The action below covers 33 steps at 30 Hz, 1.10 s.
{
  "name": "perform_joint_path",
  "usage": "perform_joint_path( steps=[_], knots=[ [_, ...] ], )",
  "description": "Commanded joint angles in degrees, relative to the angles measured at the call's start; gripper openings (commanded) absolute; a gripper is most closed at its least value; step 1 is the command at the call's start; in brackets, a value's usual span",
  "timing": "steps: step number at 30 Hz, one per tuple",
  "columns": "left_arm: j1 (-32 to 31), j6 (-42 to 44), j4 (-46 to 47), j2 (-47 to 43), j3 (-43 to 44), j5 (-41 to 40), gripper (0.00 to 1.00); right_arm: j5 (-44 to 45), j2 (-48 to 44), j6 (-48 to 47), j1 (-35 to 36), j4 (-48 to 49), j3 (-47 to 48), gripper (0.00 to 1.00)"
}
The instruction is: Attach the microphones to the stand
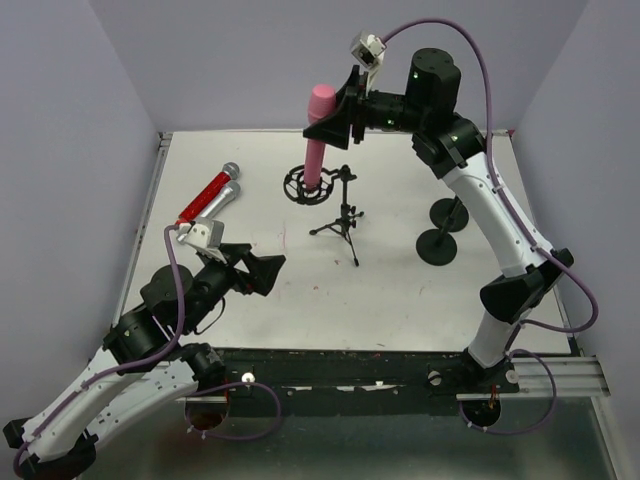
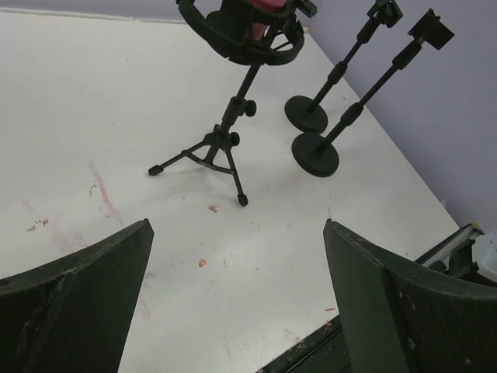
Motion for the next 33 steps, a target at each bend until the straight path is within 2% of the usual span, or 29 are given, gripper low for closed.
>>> perform_joint_path(
  steps=[1,9,17,19,20,21,23,24,25,29,33],
  knots=[
    [0.3,0.9,1.3,-0.3,-1.2,-0.1,0.99,-0.3,-2.0,-5.9,1.1,-4.3,-5.4,0.09],
    [0.4,1.2,1.9,-0.7,-2.3,0.1,0.99,2.2,-2.6,-9.8,1.6,-6.5,-2.6,0.11],
    [0.4,0.2,2.1,-1.4,-3.3,0.9,0.99,-1.7,-3.9,-10.6,2.3,-4.1,-14.2,0.18],
    [0.4,0.1,2.3,-1.8,-3.9,1.0,0.99,-1.7,-4.8,-10.8,2.4,-3.5,-17.3,0.26],
    [0.4,0.1,2.5,-1.9,-4.1,1.1,0.99,-1.7,-5.5,-11.0,2.4,-3.3,-18.2,0.32],
    [0.4,0.1,2.7,-1.9,-4.2,1.2,0.99,-1.7,-5.8,-11.3,2.4,-3.5,-18.5,0.43],
    [0.4,0.1,3.0,-1.9,-4.5,1.6,0.99,-1.5,-6.6,-12.1,2.5,-4.7,-17.8,0.8],
    [0.4,0.1,3.1,-1.9,-4.7,1.8,0.99,-1.2,-7.0,-12.8,2.4,-5.8,-16.5,0.95],
    [0.4,0.1,3.4,-1.7,-4.8,2.0,0.99,-0.8,-7.3,-13.1,2.4,-7.2,-15.2,1.0],
    [0.4,0.2,4.6,-1.6,-6.2,3.1,0.99,2.9,-9.0,-15.2,2.2,-10.9,-10.2,1.0],
    [0.4,0.5,5.2,-2.0,-7.2,3.8,0.99,4.3,-11.8,-19.2,1.2,-13.0,-12.5,1.0]
  ],
)
